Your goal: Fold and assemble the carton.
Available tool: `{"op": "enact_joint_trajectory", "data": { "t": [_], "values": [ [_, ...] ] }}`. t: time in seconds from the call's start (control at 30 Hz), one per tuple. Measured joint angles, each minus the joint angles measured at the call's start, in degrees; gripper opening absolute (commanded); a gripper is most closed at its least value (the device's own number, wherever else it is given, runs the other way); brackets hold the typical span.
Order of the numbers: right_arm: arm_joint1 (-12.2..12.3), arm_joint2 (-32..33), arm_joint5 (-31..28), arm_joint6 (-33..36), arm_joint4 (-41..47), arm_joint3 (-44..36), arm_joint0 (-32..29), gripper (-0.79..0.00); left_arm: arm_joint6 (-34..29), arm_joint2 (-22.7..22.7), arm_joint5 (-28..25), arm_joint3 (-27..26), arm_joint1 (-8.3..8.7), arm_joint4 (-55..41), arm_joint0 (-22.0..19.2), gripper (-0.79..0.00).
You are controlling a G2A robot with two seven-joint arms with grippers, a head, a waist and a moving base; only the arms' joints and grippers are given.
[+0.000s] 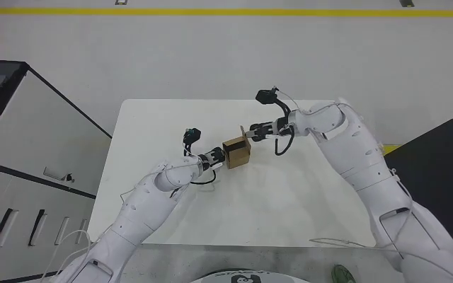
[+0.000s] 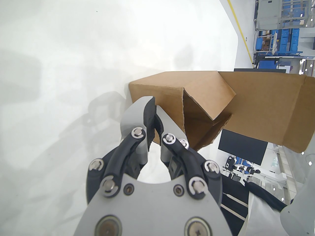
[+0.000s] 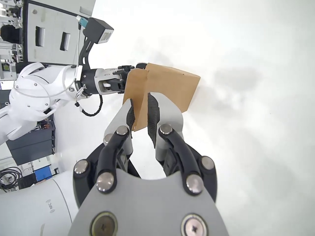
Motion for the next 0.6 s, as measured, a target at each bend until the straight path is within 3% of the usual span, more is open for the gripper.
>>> {"op": "enact_joint_trajectory", "data": {
  "t": [0.27,0.6],
  "values": [
    [-0.9,-3.9,0.7,1.0,-3.8,0.3,2.9,-0.603,0.0,0.0,0.0,0.0,0.0,0.0,0.0,-0.785],
    [-2.5,-8.6,2.4,3.0,-7.0,0.5,6.9,-0.619,0.0,0.0,0.0,0.0,0.0,0.0,0.0,-0.785]
  ]
}}
